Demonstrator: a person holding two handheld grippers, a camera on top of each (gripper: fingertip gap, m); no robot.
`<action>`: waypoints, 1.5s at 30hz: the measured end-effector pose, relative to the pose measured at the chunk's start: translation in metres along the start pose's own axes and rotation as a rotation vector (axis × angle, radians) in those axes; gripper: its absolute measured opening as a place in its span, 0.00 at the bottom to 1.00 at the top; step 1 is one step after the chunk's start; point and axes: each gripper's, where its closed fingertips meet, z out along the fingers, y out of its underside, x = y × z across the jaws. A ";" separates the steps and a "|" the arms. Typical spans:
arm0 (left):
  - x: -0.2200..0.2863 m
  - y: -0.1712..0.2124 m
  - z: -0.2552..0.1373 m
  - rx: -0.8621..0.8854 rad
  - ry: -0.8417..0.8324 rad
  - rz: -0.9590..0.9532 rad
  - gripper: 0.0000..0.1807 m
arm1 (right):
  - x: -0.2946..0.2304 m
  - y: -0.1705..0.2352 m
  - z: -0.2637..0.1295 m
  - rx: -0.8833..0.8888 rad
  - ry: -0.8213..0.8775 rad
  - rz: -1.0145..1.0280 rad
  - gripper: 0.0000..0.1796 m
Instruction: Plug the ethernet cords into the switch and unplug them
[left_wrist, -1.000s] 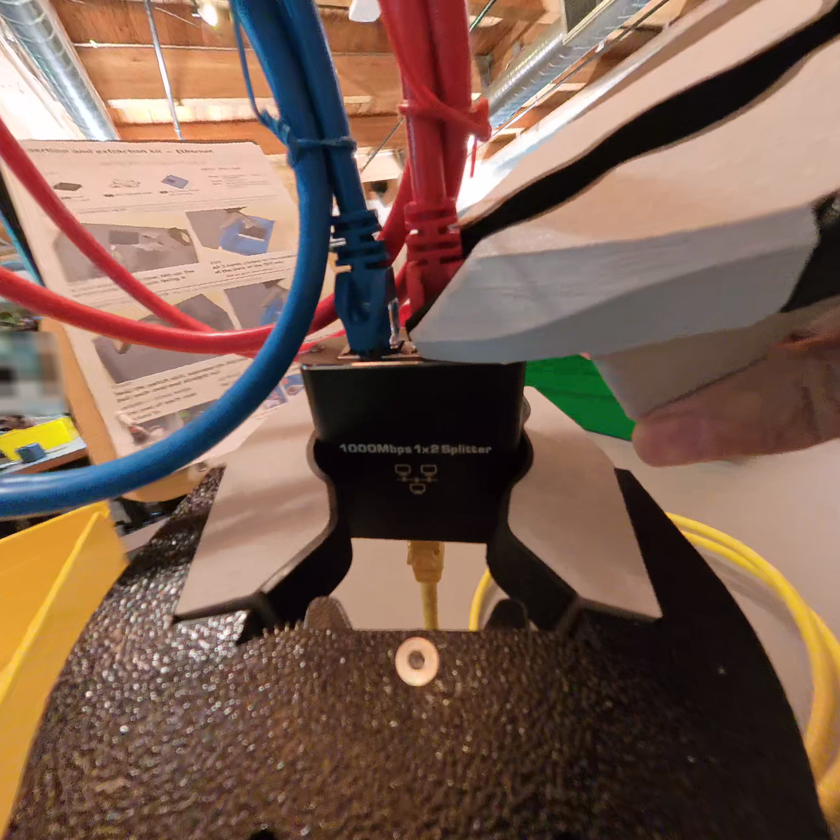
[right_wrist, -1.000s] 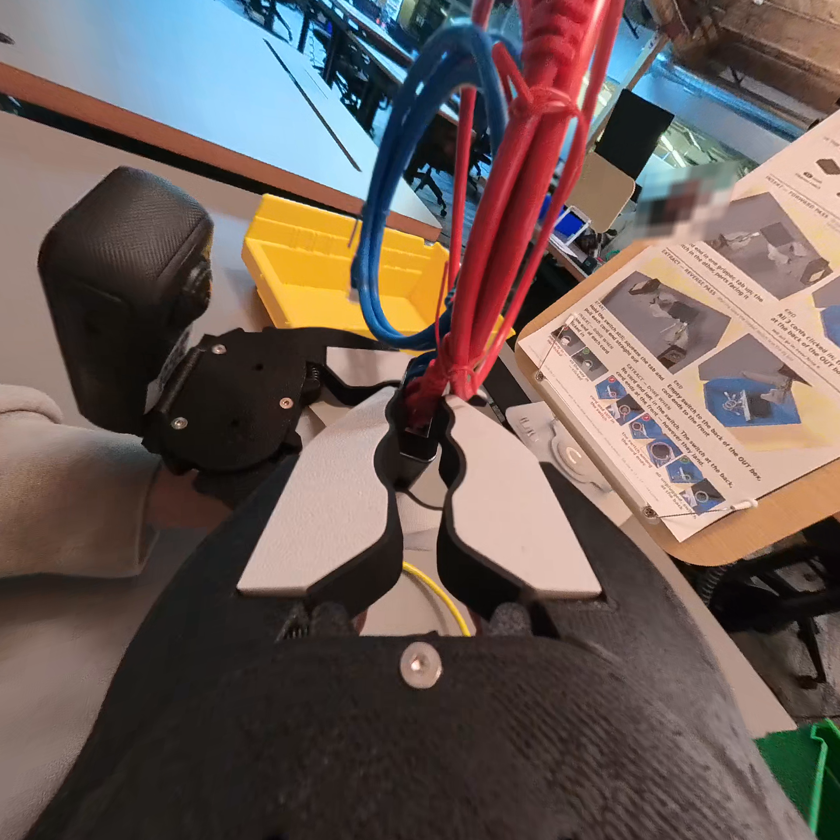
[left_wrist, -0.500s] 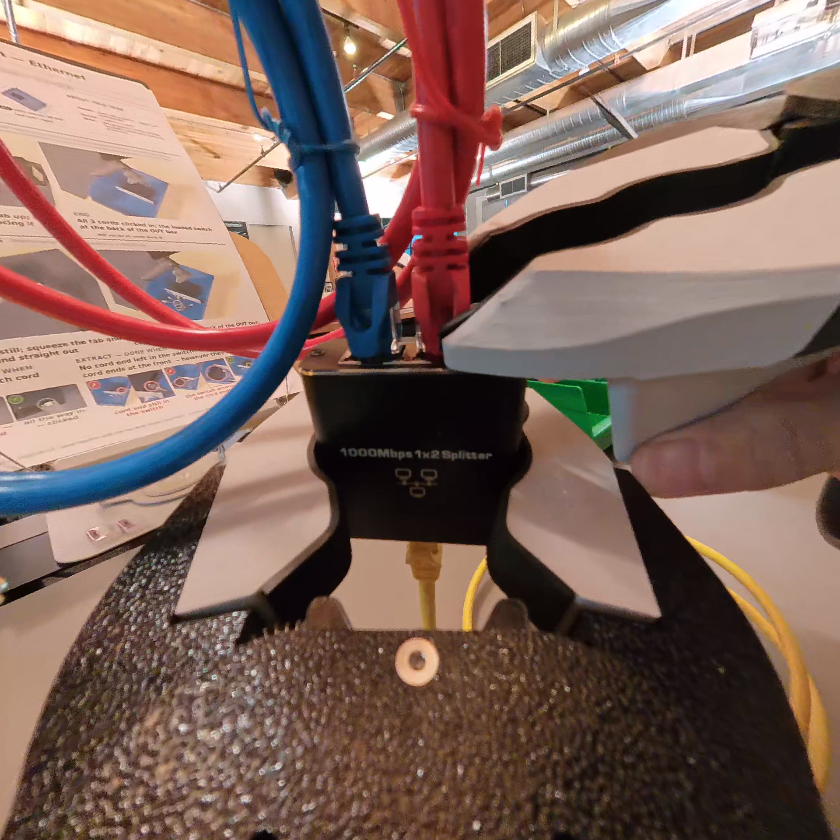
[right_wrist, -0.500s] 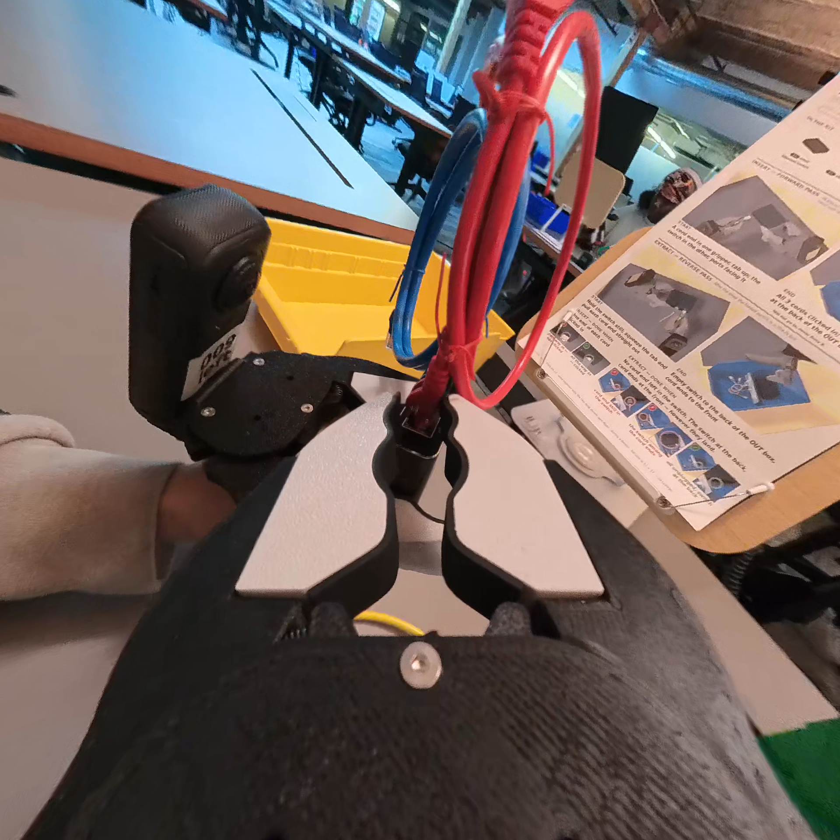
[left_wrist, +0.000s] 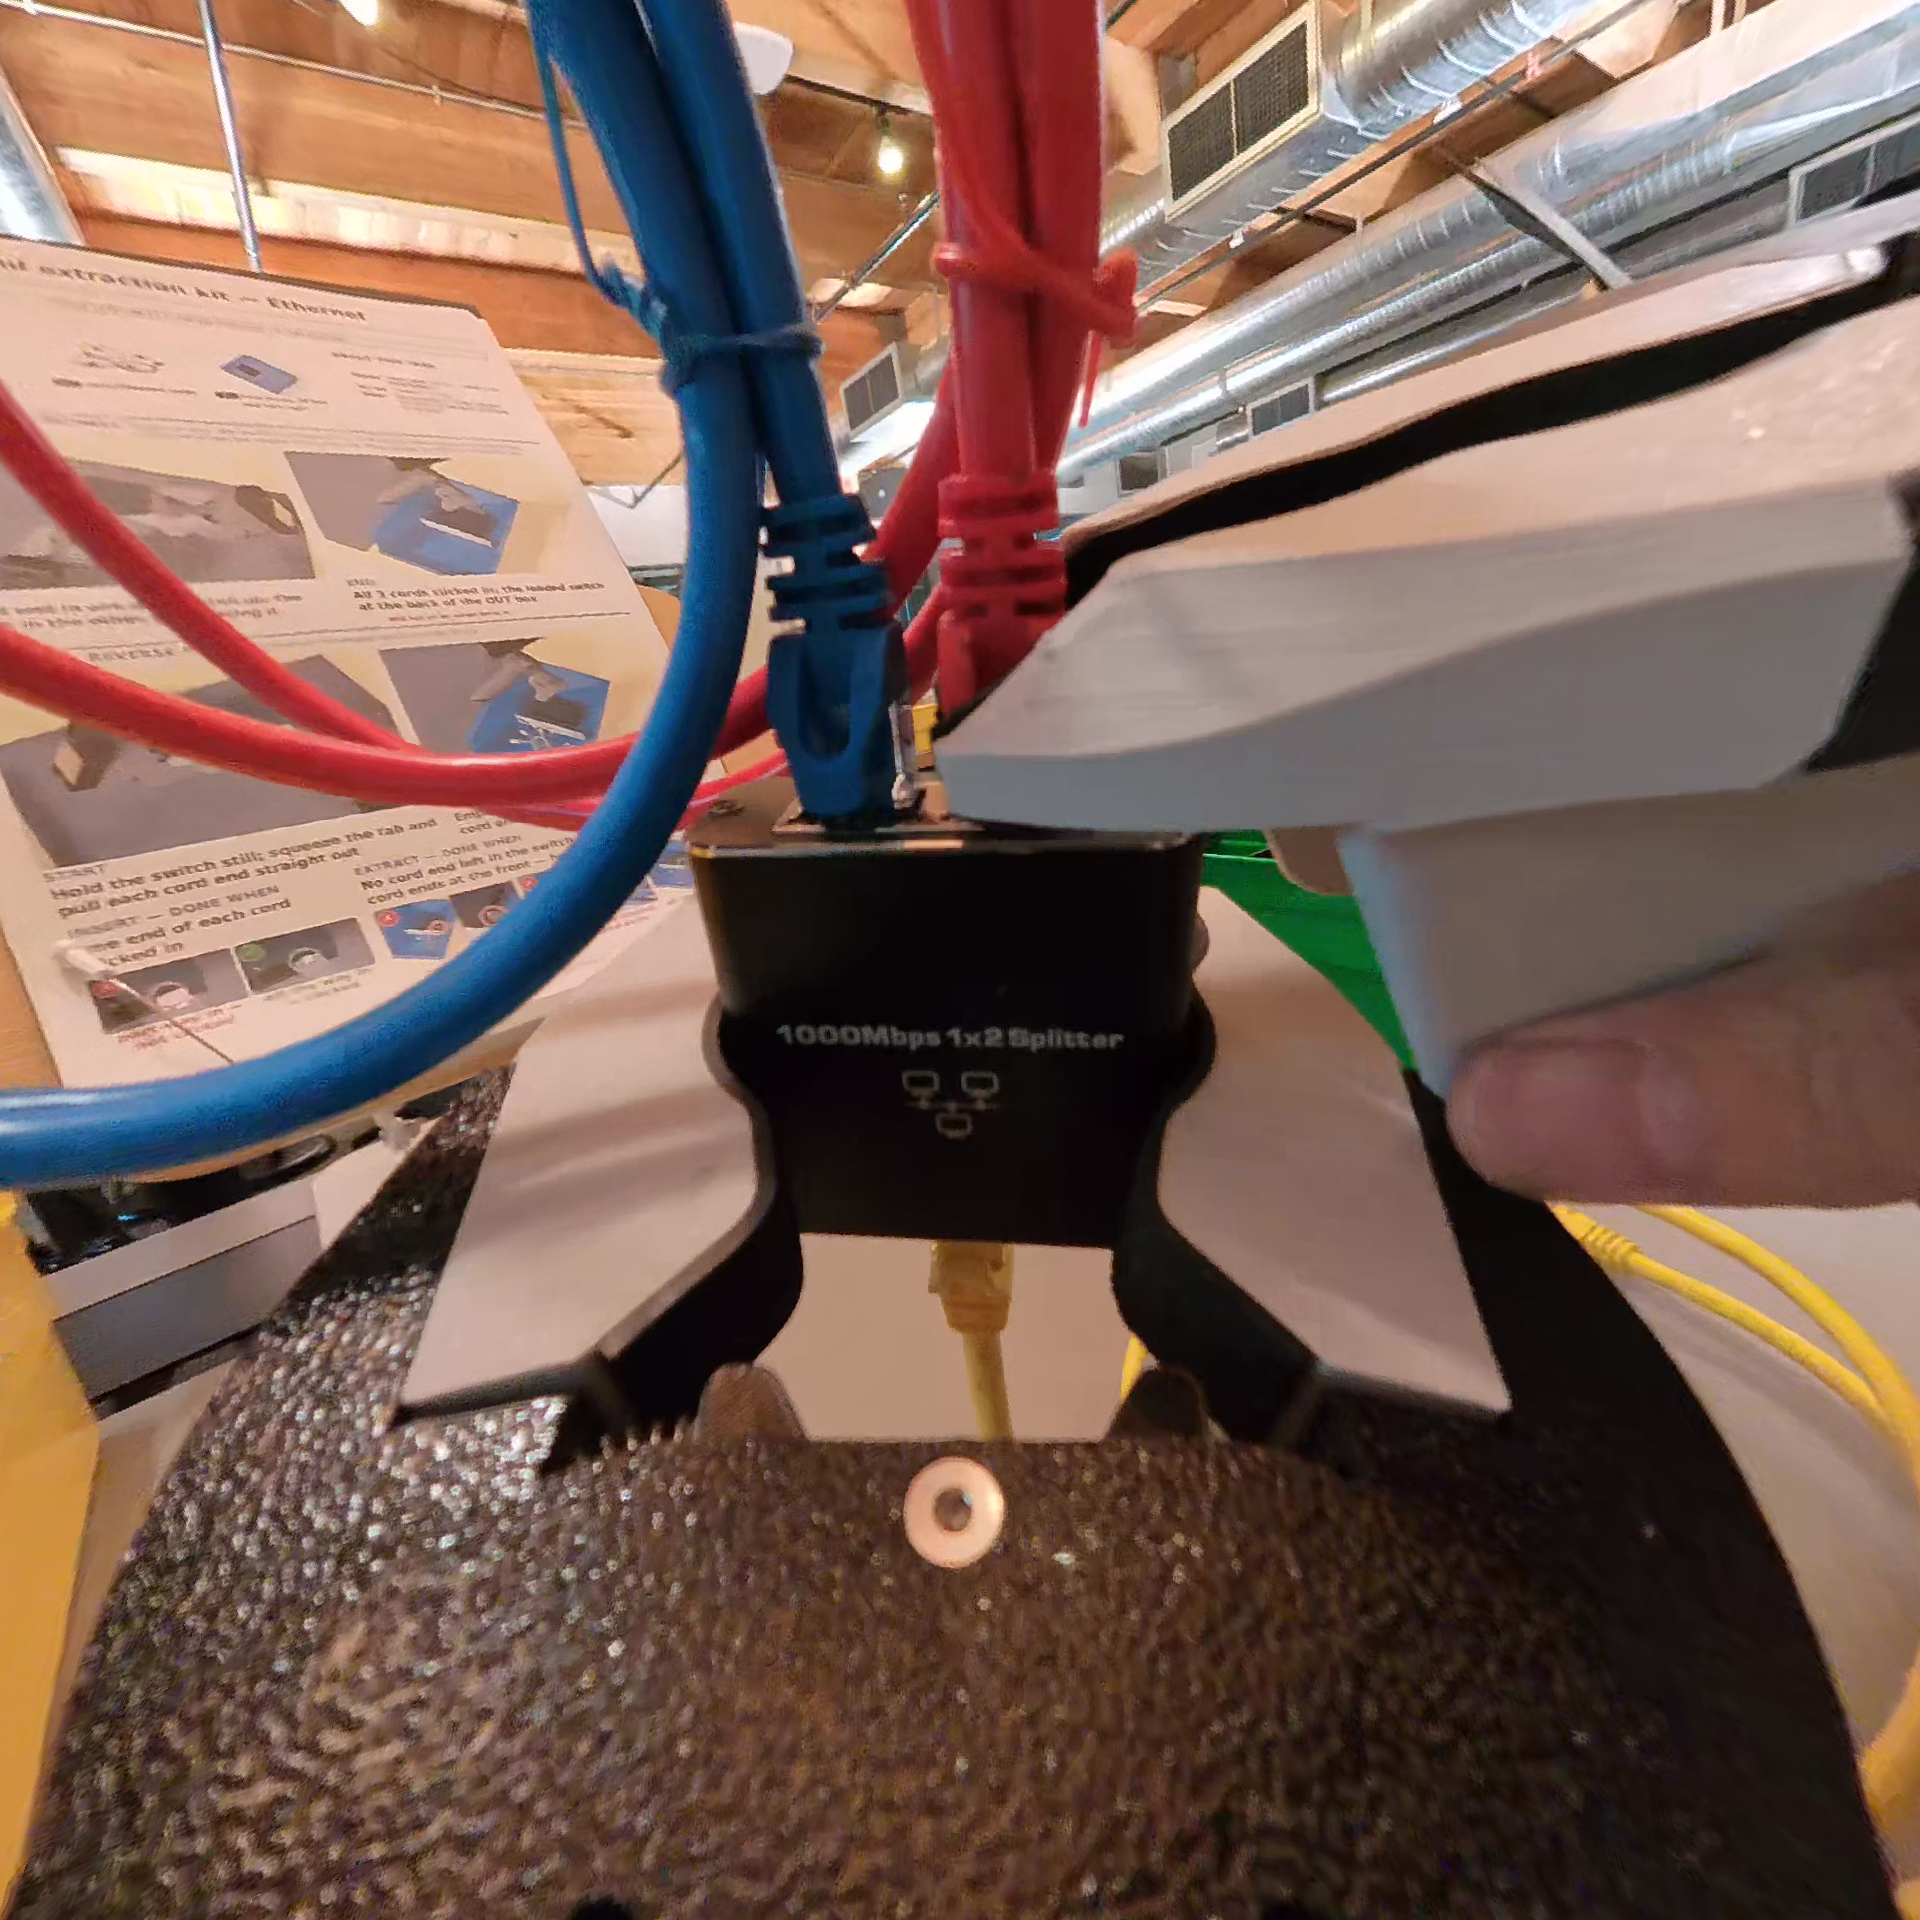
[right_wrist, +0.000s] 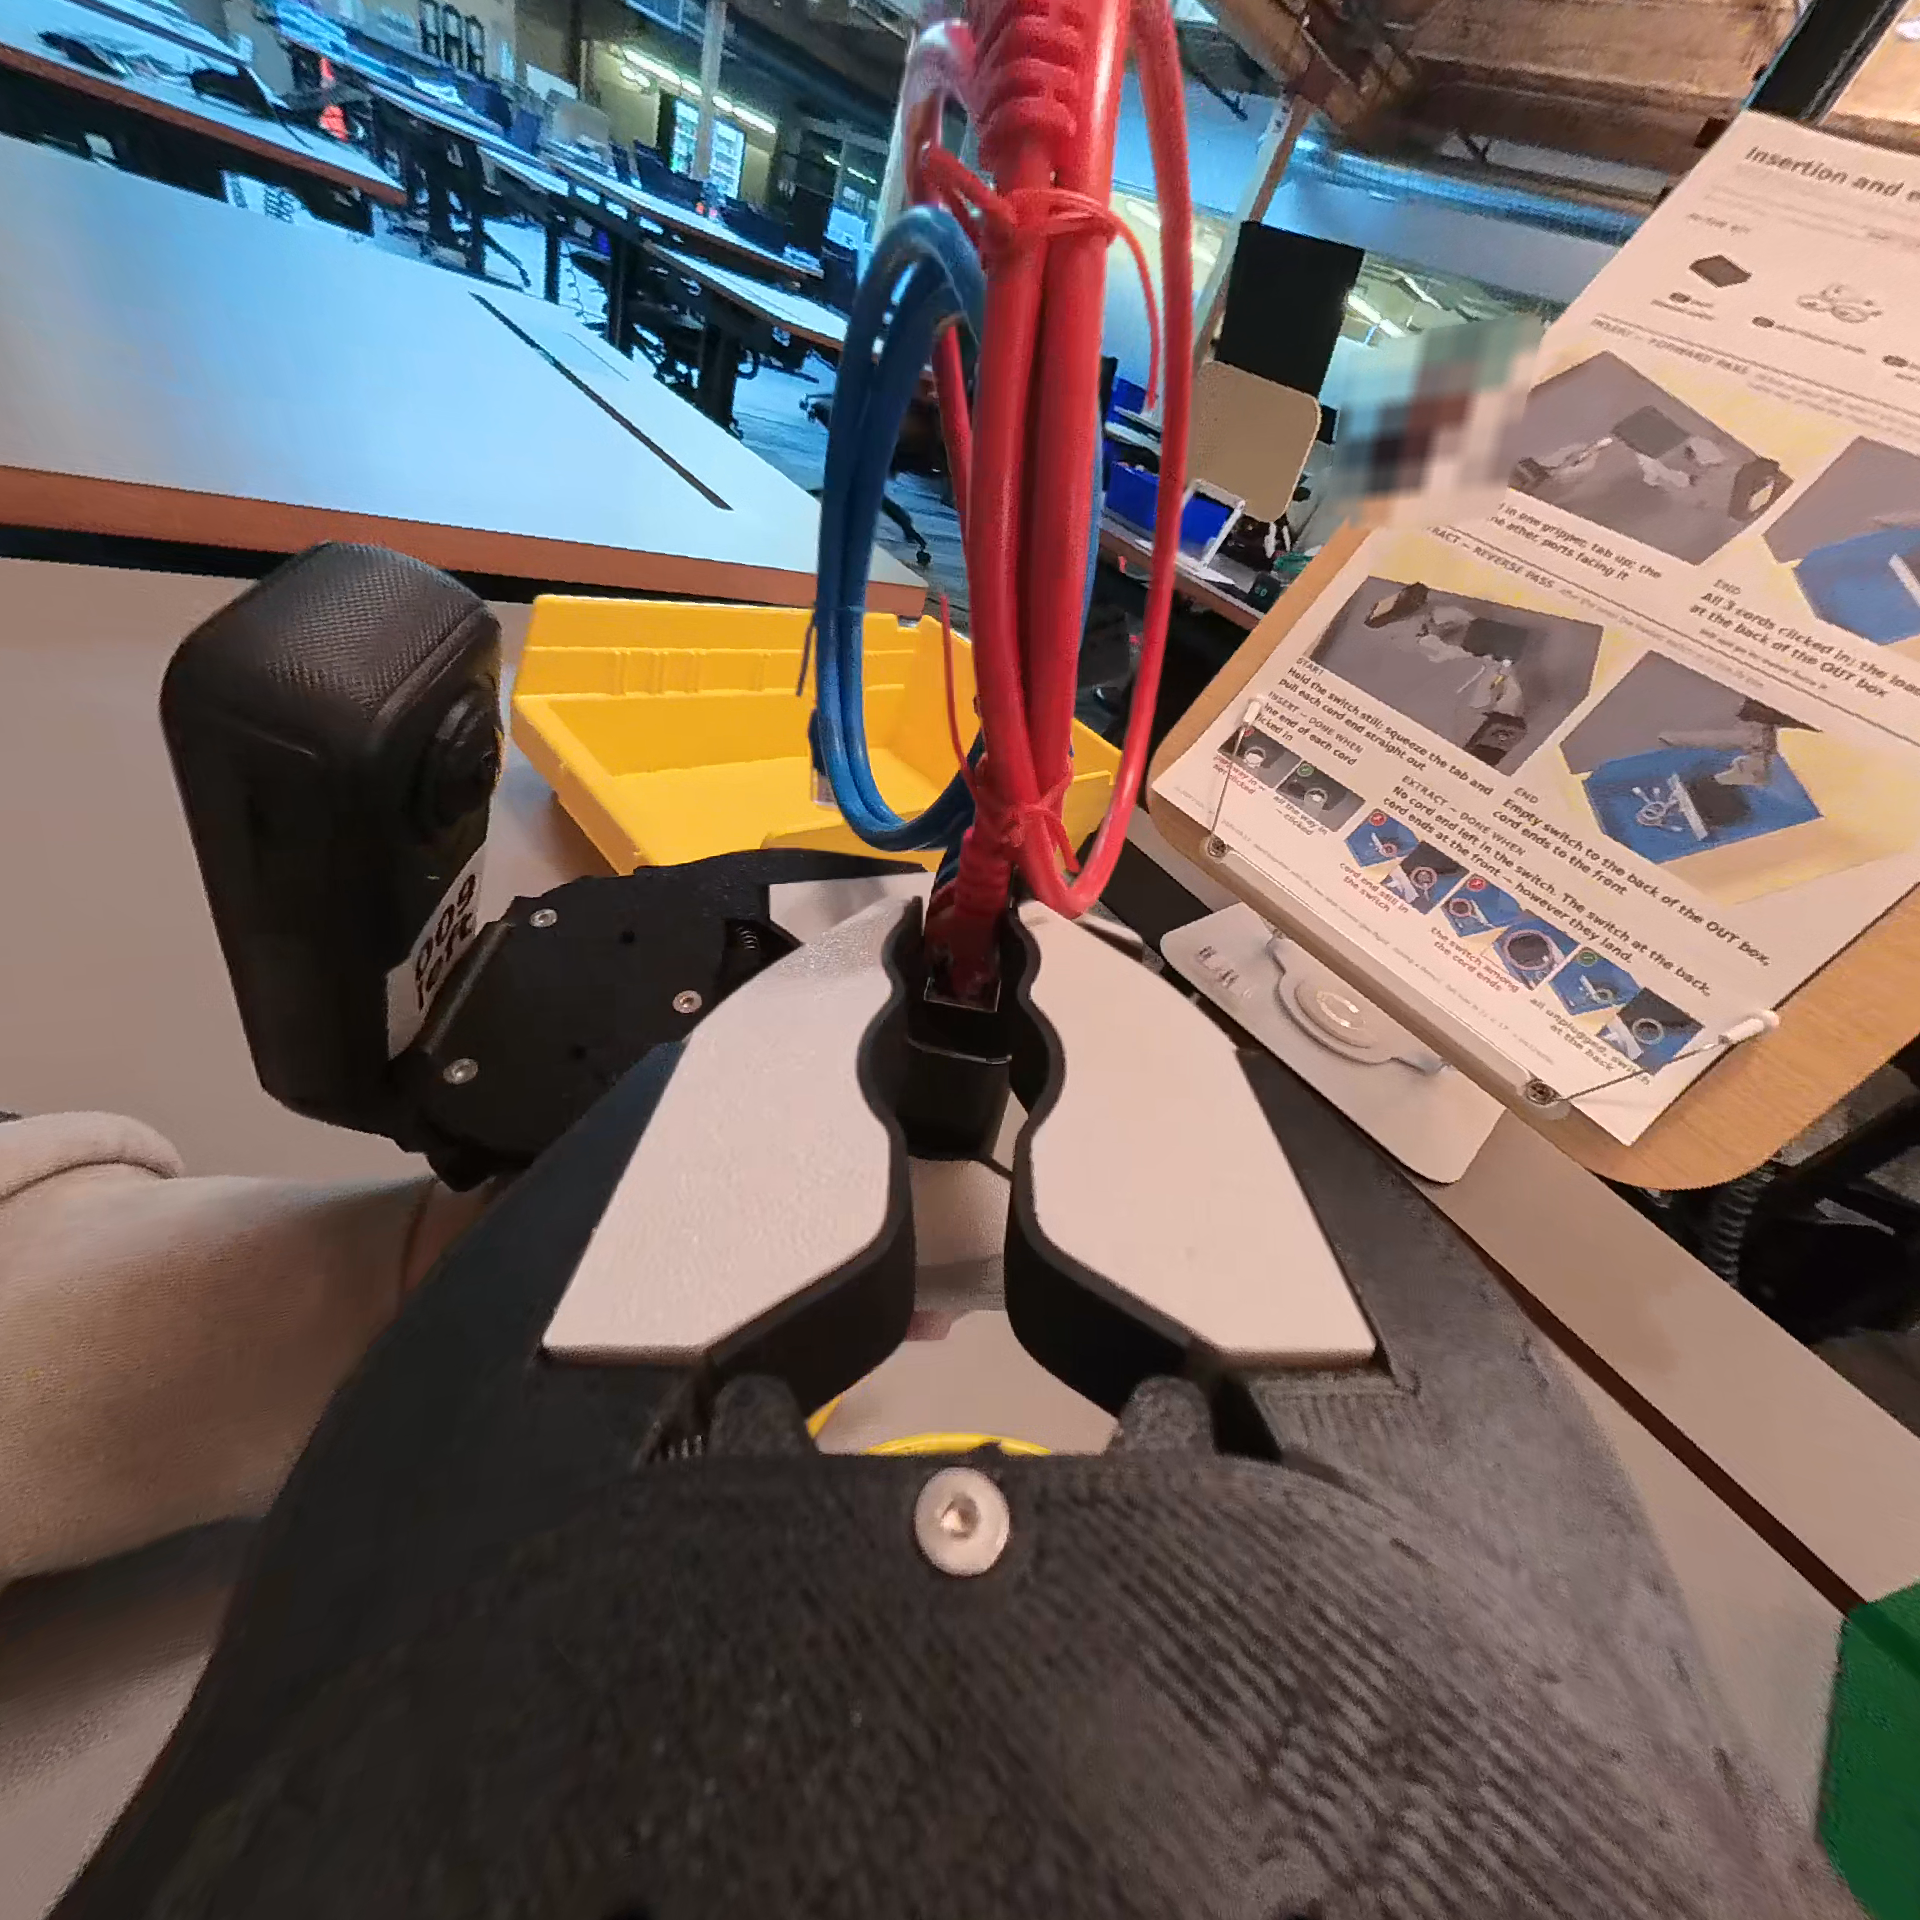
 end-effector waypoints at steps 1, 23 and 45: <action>0.000 0.000 0.000 0.001 -0.002 0.005 0.43 | 0.000 0.000 0.000 0.000 0.000 -0.009 0.08; -0.008 0.025 0.005 -0.175 -0.086 0.192 0.41 | 0.014 0.023 -0.002 0.065 -0.112 0.205 0.08; -0.011 0.035 0.005 -0.257 -0.128 0.294 0.41 | 0.015 0.029 -0.002 0.170 -0.220 0.515 0.12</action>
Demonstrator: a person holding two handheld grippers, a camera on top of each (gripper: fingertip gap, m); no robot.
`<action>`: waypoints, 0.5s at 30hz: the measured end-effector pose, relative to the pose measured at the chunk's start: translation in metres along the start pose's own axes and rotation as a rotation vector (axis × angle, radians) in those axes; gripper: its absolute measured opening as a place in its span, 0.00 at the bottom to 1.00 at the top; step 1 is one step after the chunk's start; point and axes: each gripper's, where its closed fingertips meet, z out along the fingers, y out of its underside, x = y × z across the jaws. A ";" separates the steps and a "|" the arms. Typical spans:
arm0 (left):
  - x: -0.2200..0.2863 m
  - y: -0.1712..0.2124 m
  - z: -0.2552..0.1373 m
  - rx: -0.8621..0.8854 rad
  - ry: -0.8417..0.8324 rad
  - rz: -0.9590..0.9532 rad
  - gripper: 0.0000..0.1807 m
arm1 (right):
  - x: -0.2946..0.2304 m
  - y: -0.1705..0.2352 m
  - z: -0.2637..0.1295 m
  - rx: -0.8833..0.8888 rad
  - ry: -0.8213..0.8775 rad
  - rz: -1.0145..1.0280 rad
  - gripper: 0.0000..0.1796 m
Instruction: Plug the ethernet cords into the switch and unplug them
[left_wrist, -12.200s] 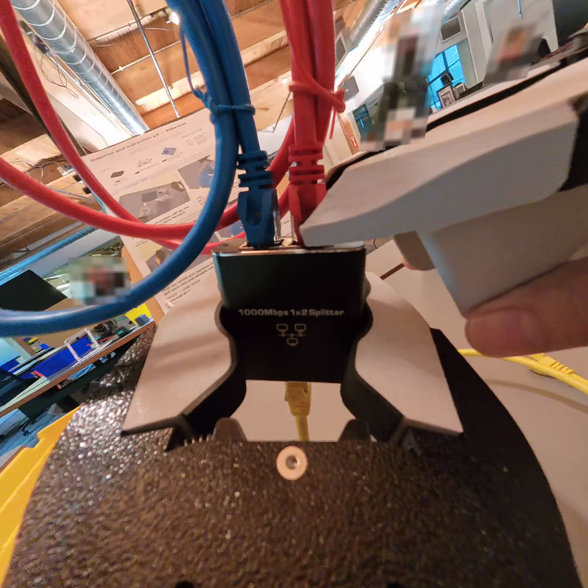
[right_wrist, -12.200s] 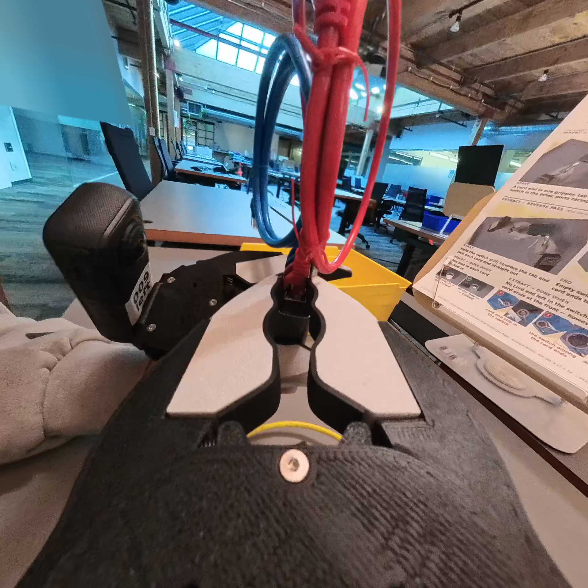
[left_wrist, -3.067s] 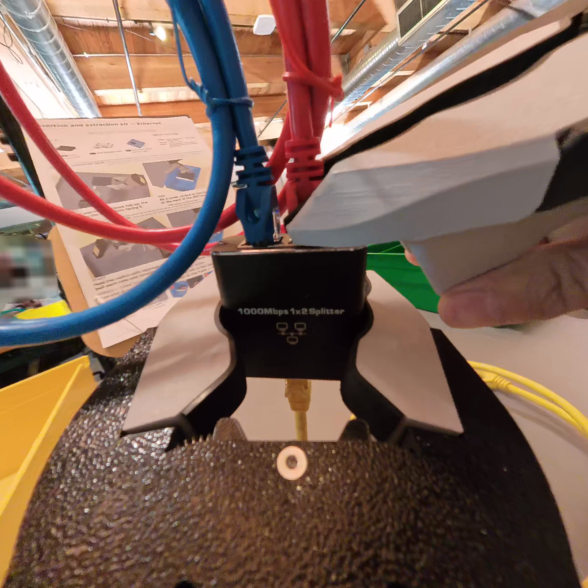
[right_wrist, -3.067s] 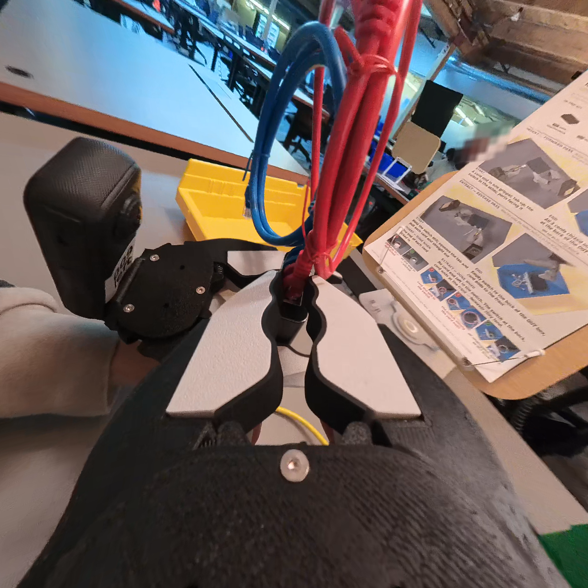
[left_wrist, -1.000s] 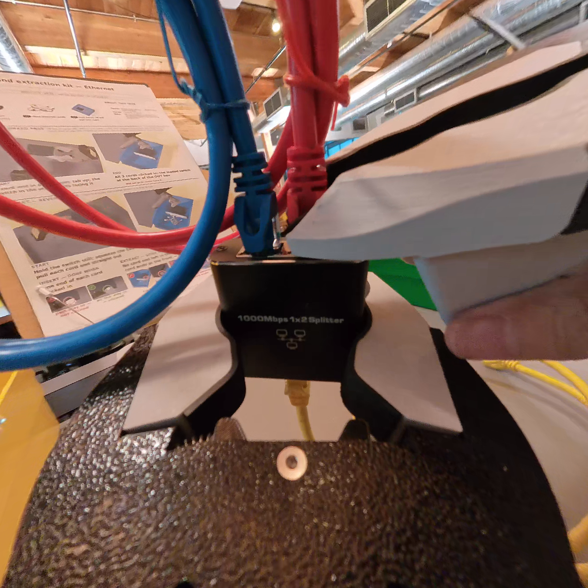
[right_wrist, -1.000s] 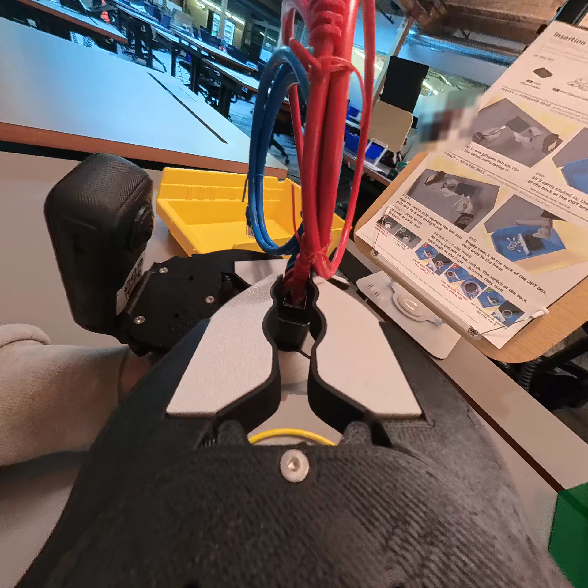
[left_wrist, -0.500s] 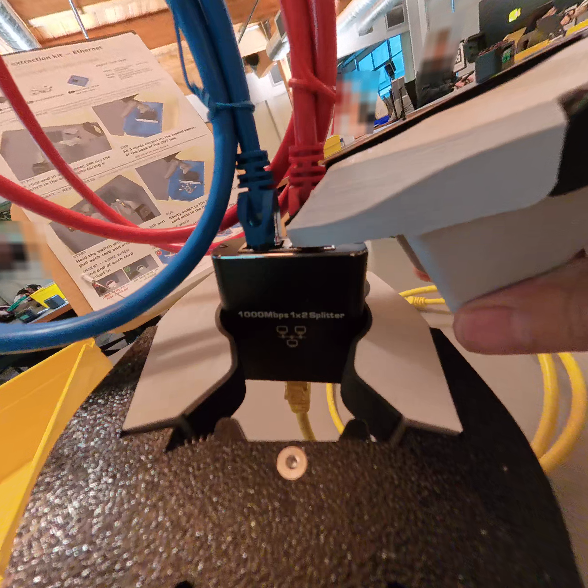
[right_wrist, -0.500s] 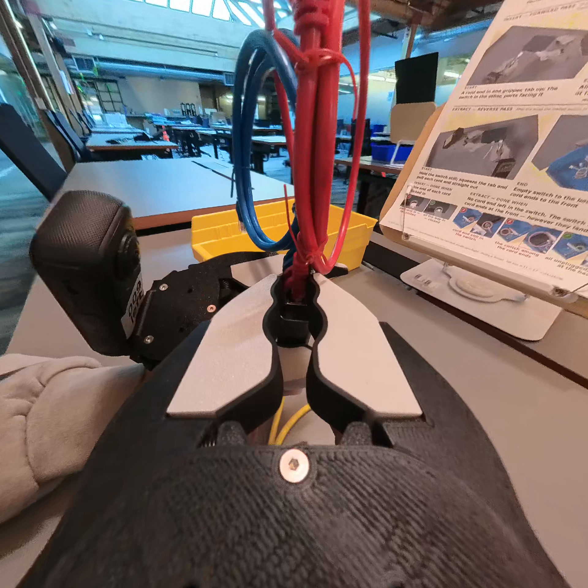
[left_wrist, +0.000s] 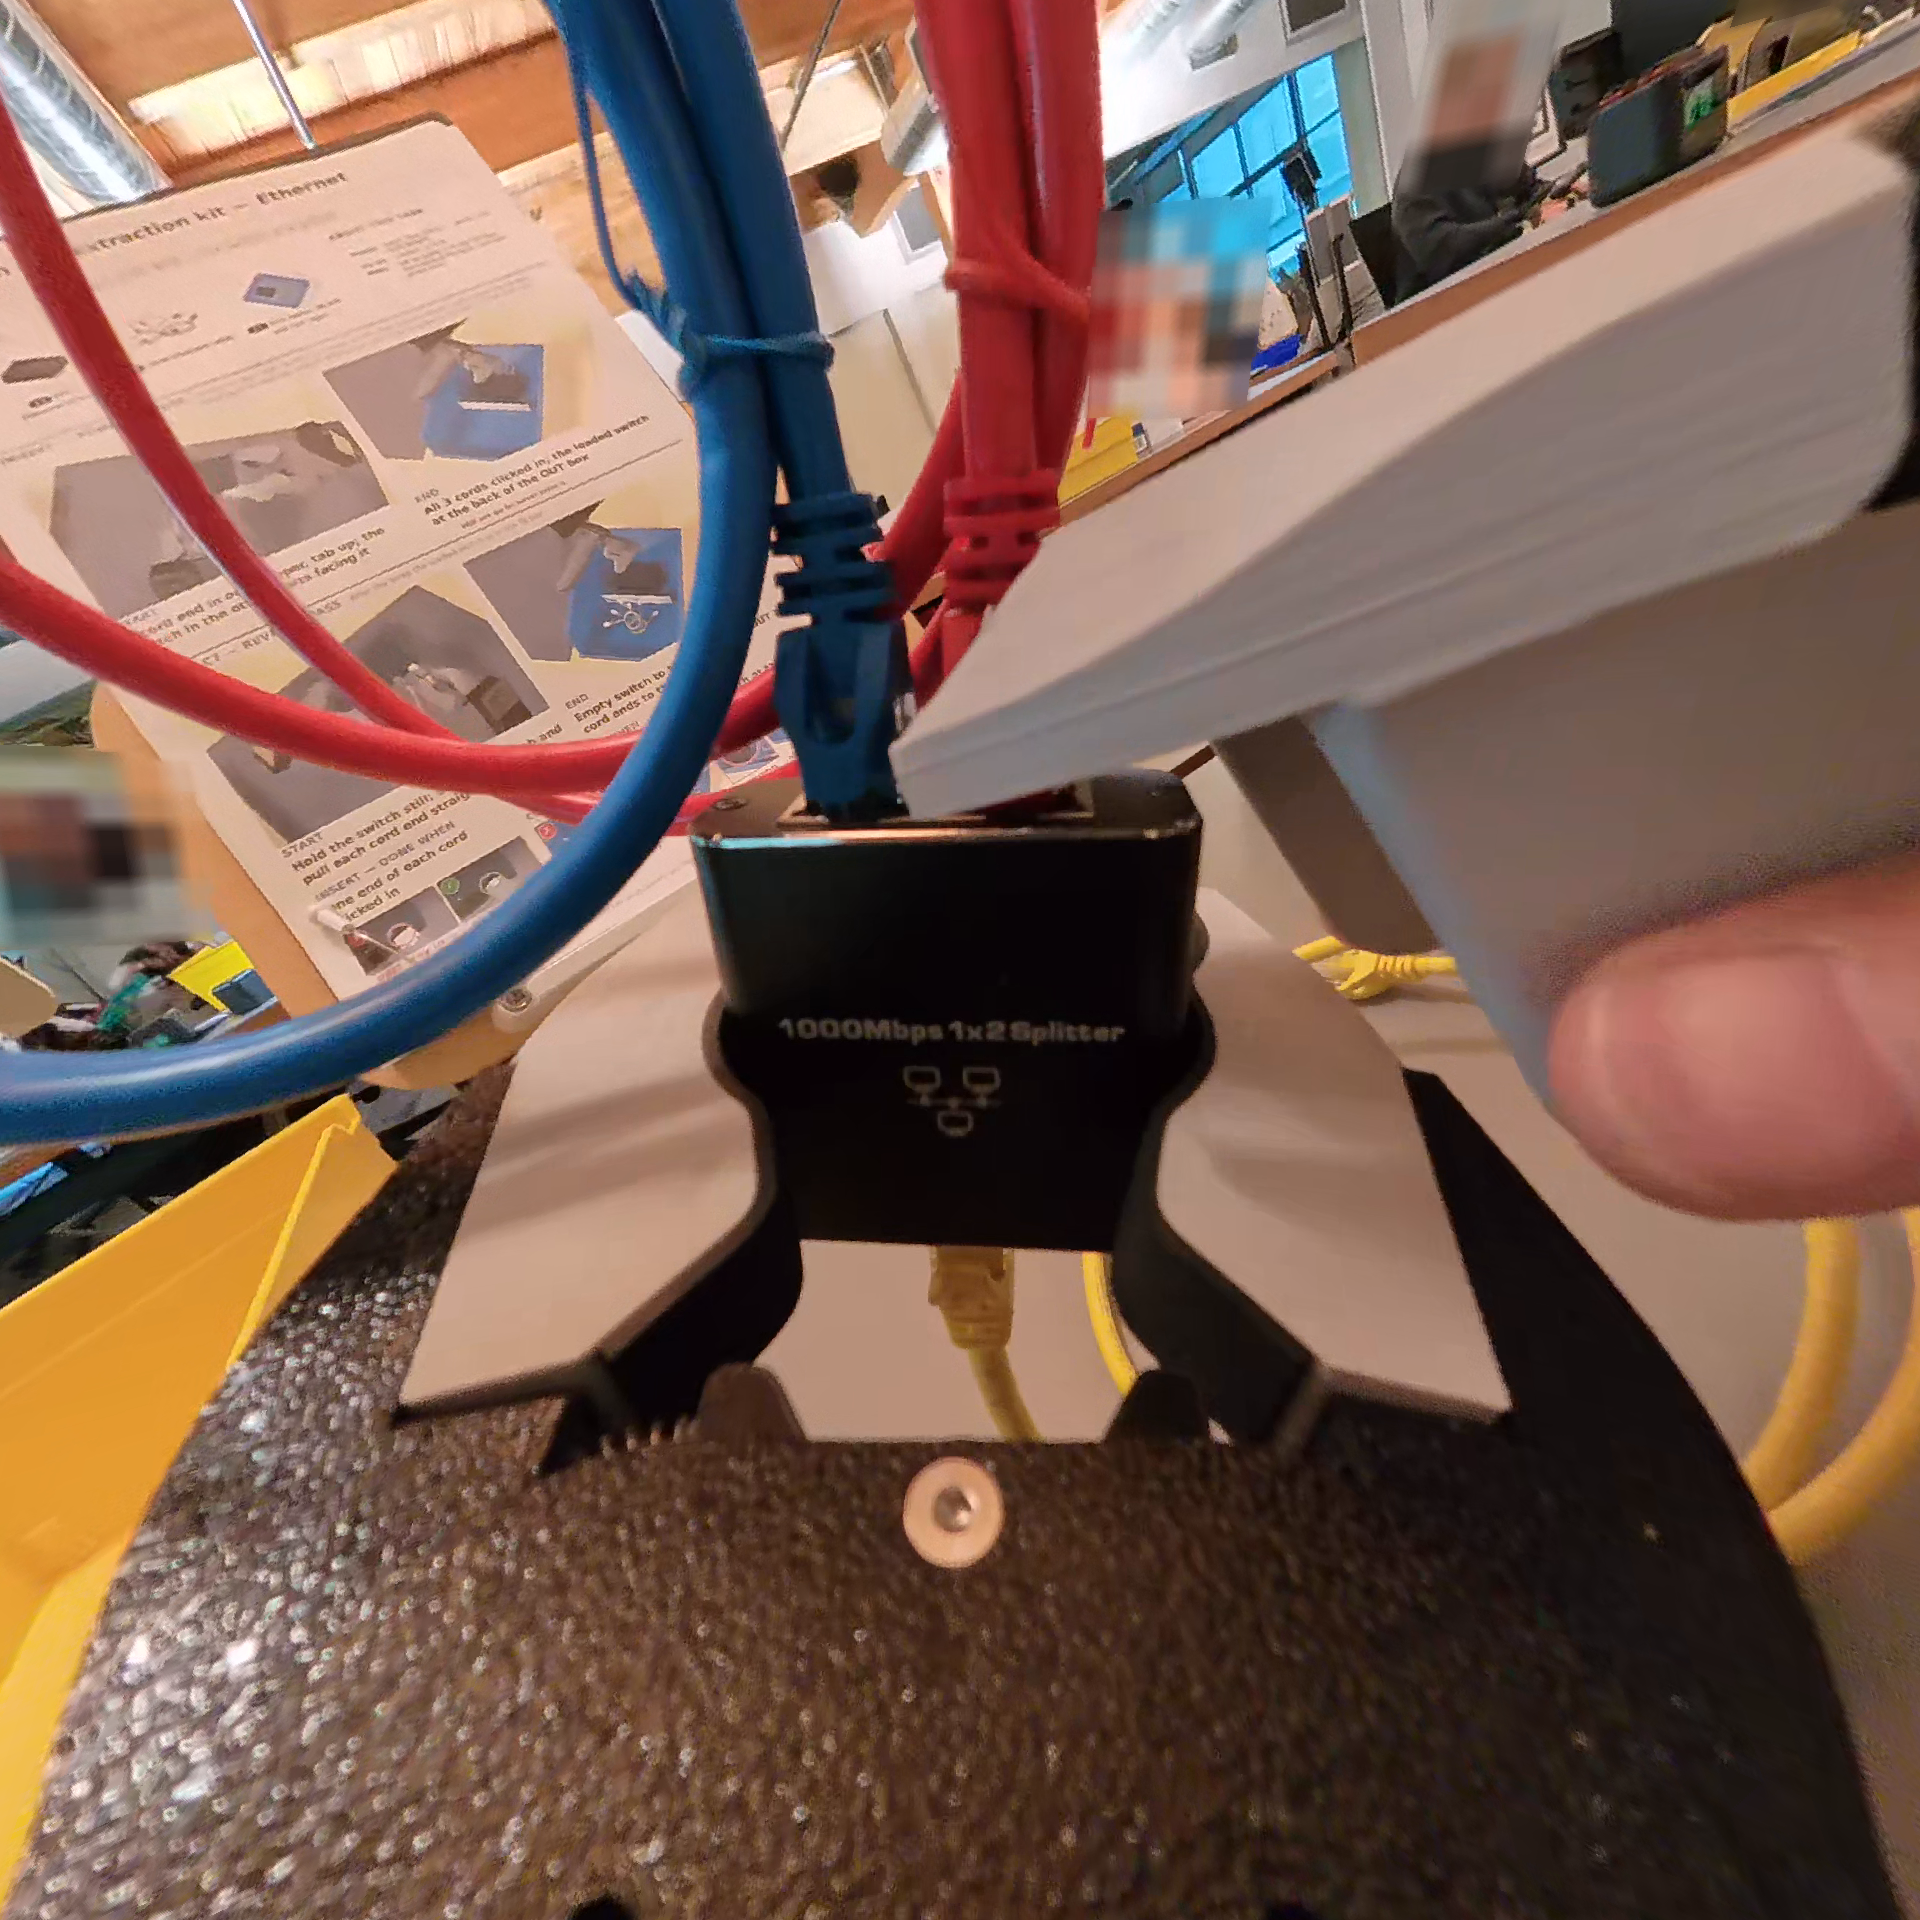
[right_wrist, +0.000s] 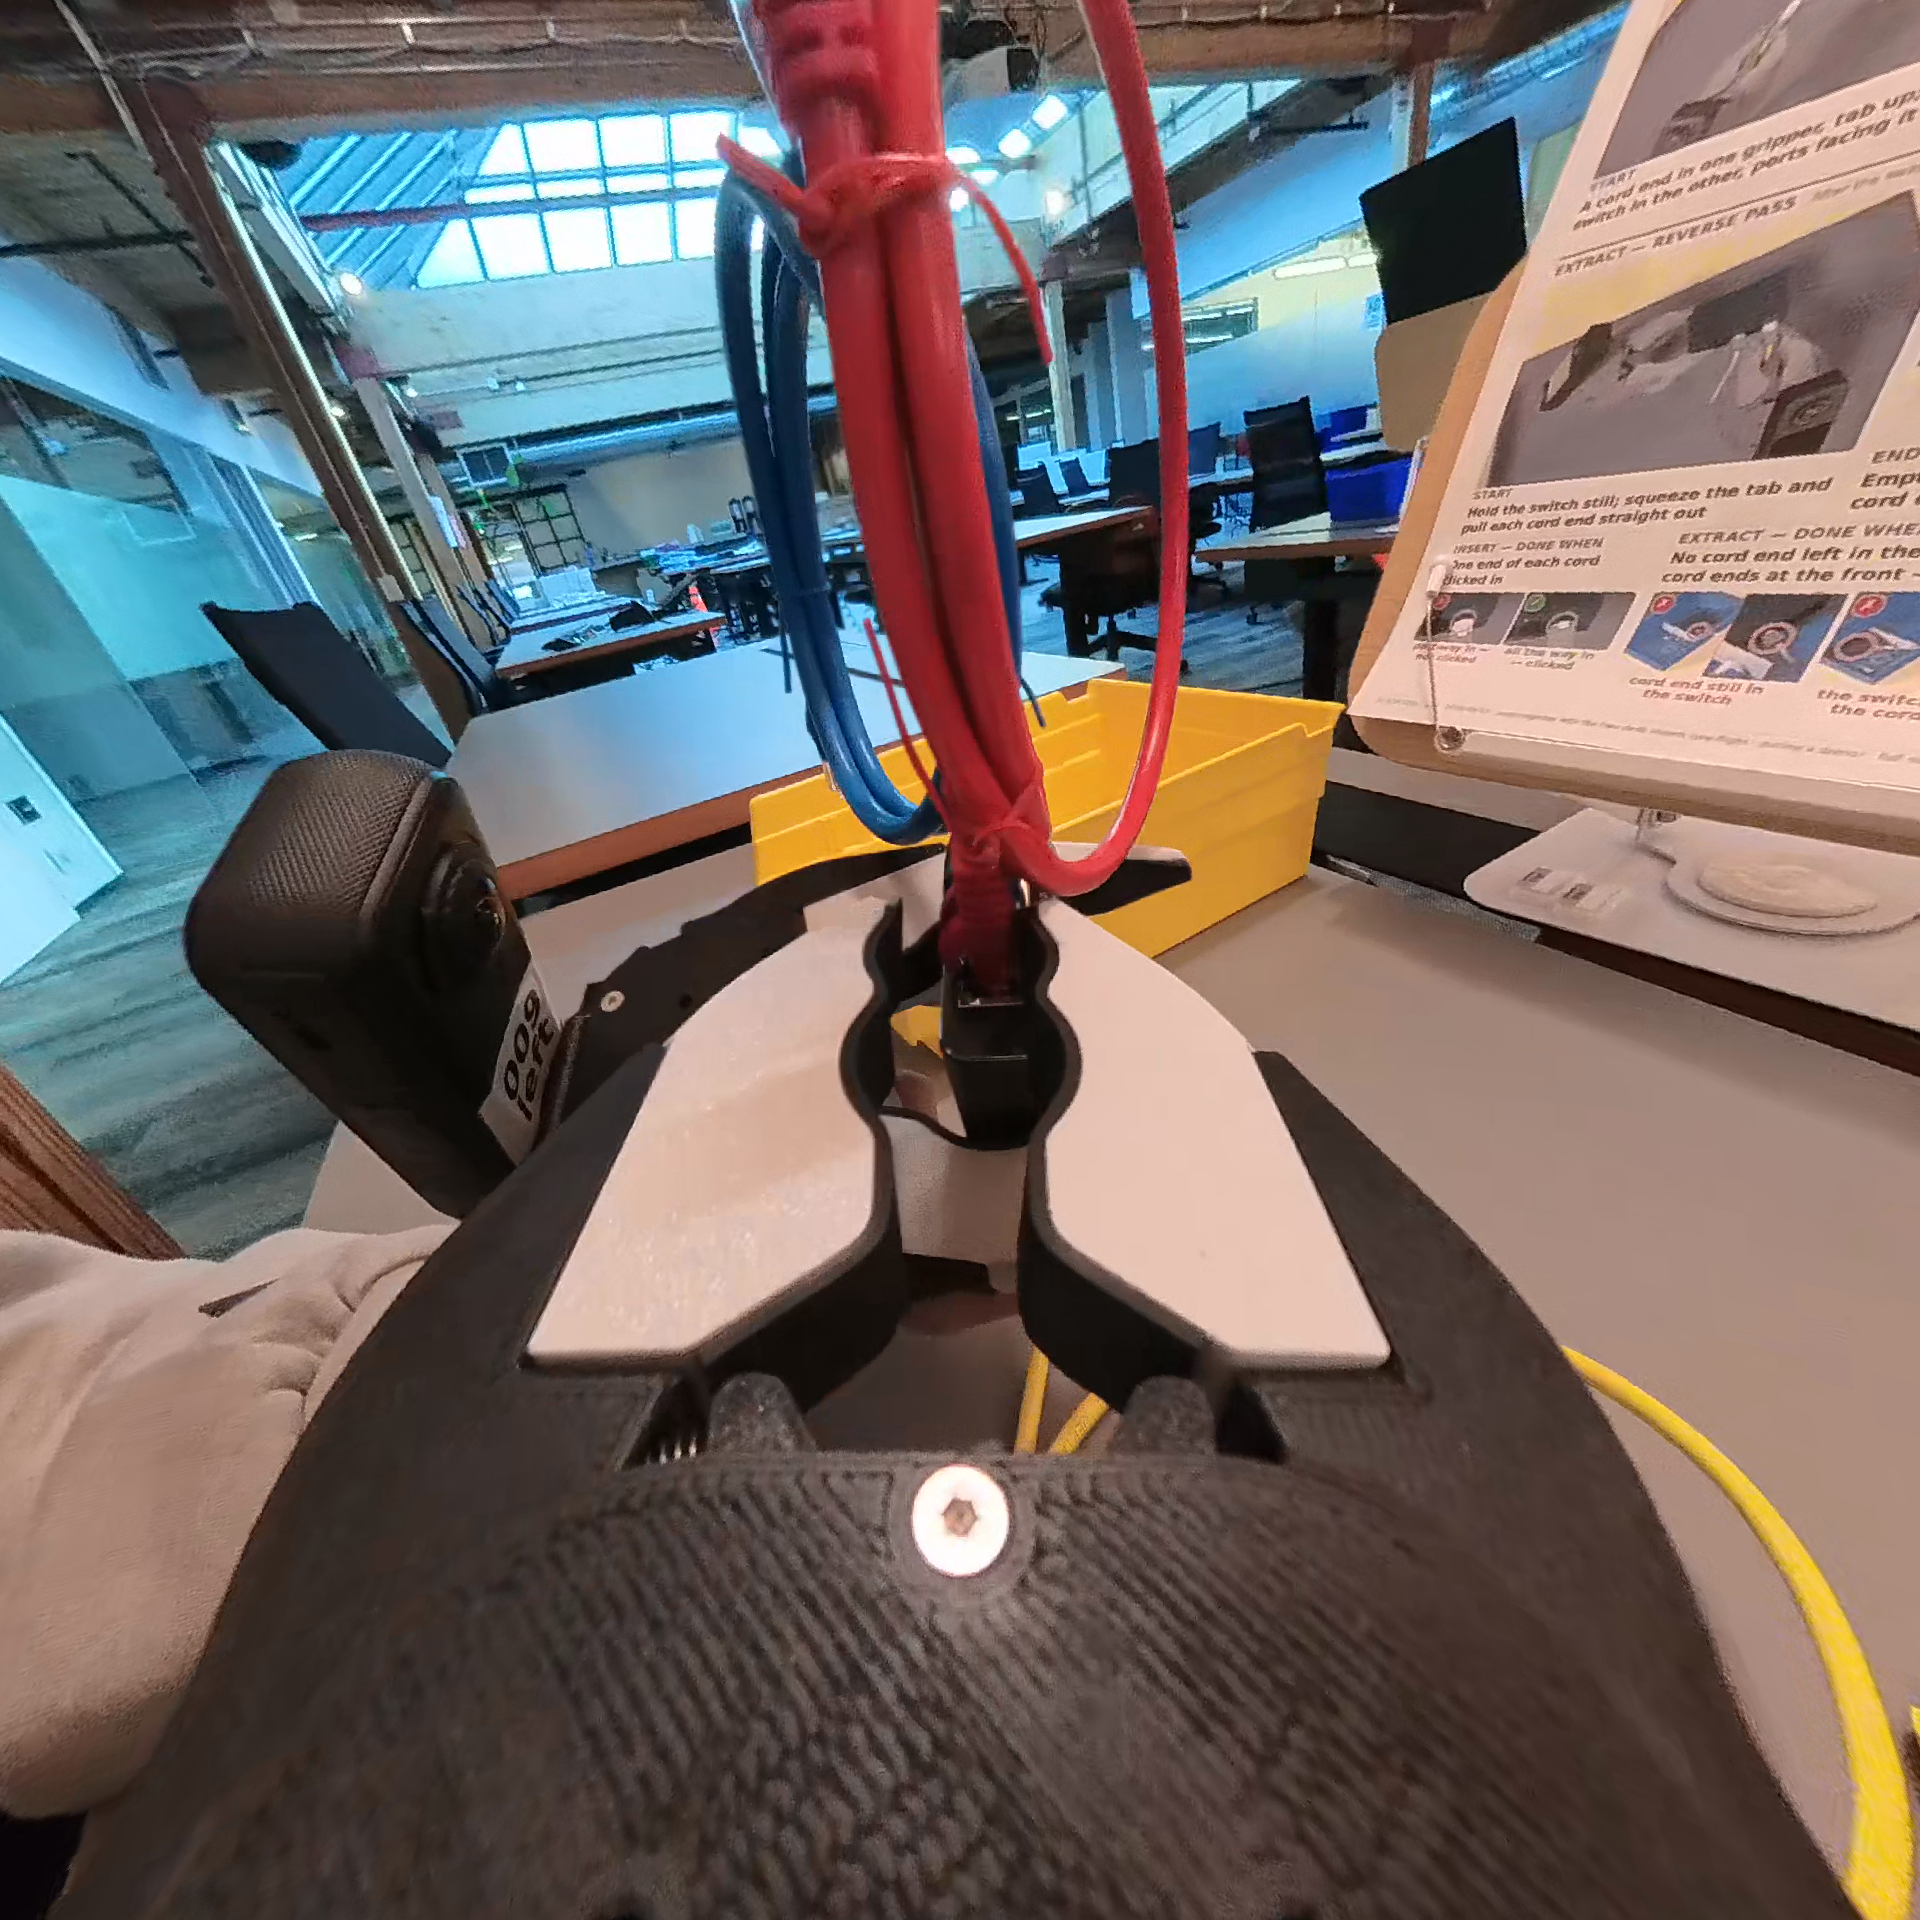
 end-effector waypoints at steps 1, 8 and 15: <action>-0.001 0.000 0.000 0.003 -0.003 -0.010 0.41 | -0.001 0.000 0.001 -0.003 0.002 -0.007 0.12; -0.004 -0.001 -0.001 0.005 -0.017 -0.020 0.41 | 0.002 0.000 0.004 -0.019 0.071 -0.096 0.08; -0.005 0.003 -0.001 -0.015 -0.026 -0.020 0.41 | 0.004 0.001 0.006 -0.006 0.054 -0.100 0.08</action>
